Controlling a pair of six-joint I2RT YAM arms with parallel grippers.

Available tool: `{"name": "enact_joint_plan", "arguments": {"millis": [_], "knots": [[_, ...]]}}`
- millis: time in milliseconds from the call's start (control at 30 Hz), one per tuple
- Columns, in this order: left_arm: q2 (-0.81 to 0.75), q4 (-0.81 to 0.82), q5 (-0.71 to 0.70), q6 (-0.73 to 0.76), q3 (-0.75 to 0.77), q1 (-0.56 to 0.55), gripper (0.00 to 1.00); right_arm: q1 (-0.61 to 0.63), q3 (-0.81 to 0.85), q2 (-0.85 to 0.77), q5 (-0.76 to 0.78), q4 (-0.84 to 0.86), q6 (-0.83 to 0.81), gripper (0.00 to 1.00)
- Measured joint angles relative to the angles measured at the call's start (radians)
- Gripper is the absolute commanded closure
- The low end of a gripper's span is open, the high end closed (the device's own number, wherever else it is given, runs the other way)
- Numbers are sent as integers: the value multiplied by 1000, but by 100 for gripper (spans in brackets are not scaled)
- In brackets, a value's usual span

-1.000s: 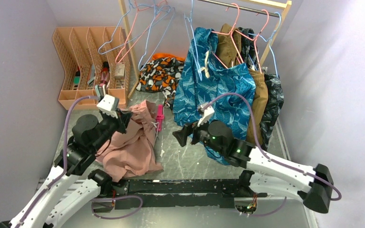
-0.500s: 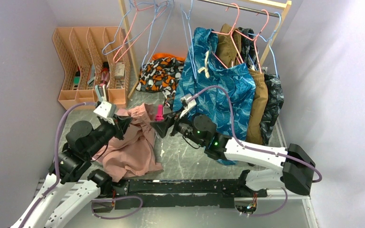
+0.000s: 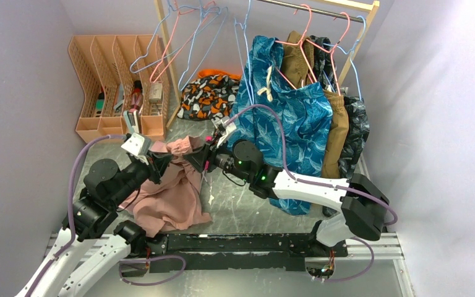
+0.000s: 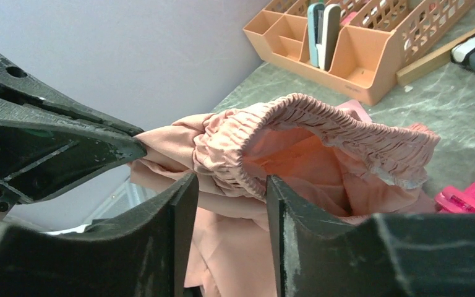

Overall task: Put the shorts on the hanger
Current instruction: Adjust the shorts at the center of the board.

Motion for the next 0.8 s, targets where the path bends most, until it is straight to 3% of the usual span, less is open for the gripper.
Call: {"name": "enact_joint_plan", "arguments": {"millis": [67,167,200,300,400,533,800], "knots": [[0,0,1,0,0,0,93,-5,0,11,-16,3,4,66],[-1,-4,3,-2,0,0,93,-10,1,16,-45,8,-2,94],[-1,-6,3,-5,0,0,89,-11,1,16,-52,13,-9,100],[-2,-7,4,-18,0,0,37,-13,1,16,-90,22,-42,100],[6,-14,6,-50,0,0,17,-13,1,15,-129,18,-97,100],[26,-47,-19,-133,5,0,4,-12,-12,-8,-167,-13,-191,100],[106,-143,-71,-308,122,-1,11,-11,-28,-42,-189,-83,-321,100]]}}
